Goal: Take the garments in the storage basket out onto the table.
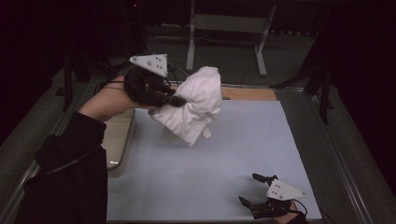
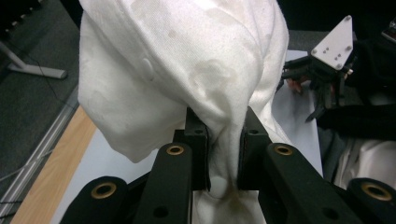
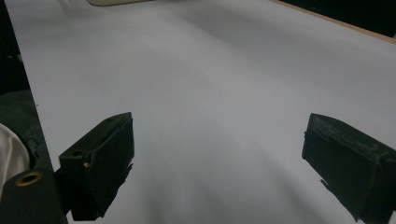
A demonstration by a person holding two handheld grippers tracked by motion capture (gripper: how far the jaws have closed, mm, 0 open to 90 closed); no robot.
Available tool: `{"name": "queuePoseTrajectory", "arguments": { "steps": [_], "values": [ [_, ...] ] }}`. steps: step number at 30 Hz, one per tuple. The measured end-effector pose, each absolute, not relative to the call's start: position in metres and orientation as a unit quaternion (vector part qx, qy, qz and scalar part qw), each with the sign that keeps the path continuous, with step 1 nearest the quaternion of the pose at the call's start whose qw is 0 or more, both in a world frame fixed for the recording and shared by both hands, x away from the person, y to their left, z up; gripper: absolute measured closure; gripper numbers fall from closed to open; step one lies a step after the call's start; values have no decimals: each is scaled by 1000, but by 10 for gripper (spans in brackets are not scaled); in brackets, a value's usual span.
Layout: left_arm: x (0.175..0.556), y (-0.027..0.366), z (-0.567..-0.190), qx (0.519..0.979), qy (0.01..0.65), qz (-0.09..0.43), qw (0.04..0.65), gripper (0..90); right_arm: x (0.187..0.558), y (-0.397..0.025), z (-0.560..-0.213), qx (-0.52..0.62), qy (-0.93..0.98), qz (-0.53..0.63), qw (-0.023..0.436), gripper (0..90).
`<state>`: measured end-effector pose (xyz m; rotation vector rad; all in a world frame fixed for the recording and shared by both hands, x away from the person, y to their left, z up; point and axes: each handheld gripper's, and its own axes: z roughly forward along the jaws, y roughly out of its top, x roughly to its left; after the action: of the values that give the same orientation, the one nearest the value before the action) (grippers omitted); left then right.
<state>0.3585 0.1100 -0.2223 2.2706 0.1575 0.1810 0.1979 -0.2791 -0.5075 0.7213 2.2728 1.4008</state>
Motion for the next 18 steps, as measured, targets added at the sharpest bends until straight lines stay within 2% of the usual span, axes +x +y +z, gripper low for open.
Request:
{"name": "queuePoseTrajectory", "arguments": {
  "steps": [18],
  "values": [
    [366, 61, -237, 903, 98, 80, 409, 793, 198, -280, -507, 258, 807, 498, 186, 92]
  ]
}}
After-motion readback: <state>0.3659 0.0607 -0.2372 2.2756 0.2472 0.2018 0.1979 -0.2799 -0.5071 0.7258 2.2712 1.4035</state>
